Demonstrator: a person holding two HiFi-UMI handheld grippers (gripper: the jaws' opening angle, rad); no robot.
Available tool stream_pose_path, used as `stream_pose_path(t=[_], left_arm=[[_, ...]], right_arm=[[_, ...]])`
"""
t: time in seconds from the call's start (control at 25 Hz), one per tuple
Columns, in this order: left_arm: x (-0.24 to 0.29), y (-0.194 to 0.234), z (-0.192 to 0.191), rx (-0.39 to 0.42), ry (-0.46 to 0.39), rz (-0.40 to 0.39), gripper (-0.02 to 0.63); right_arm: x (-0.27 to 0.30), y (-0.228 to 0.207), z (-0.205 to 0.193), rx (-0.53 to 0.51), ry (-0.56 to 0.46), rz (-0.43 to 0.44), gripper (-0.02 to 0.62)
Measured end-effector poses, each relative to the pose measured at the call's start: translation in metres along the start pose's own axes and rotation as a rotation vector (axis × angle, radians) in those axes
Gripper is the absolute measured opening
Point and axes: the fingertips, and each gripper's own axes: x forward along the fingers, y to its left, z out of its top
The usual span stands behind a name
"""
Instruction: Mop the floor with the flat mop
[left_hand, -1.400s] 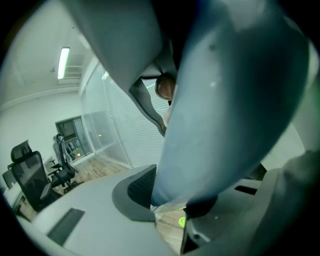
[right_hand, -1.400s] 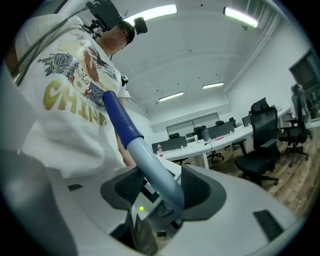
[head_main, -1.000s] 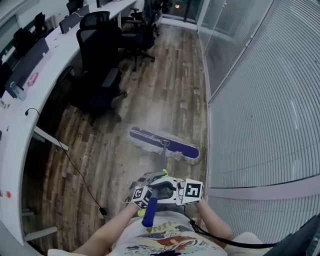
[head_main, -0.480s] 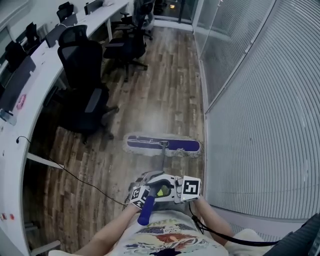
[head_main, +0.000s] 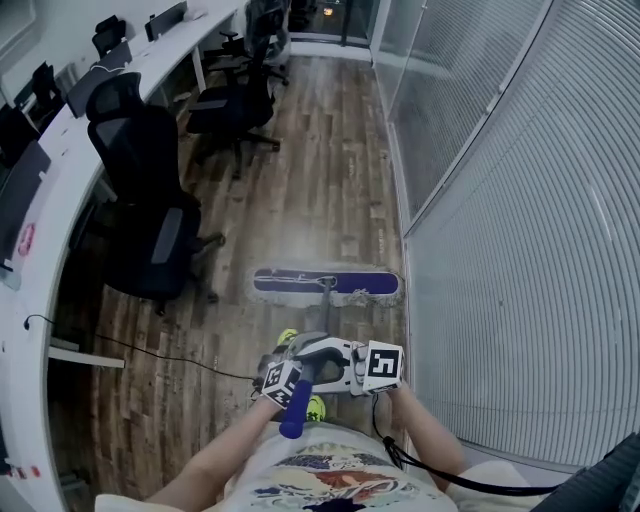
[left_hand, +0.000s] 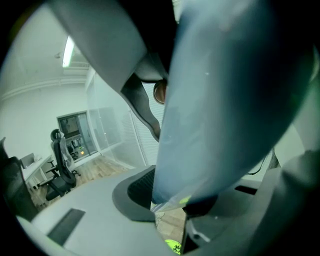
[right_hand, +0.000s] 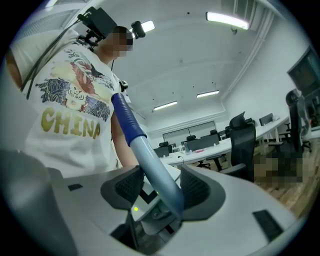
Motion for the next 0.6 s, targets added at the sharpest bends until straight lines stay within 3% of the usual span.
stream_pose_path(t=[0.6], left_arm=[[0.106,0.205,0.001,0.079,-0.010,-0.127,0.063]], right_arm=[[-0.038,-0.240,0.047,0.066,-0.046,-0.171,0.225]])
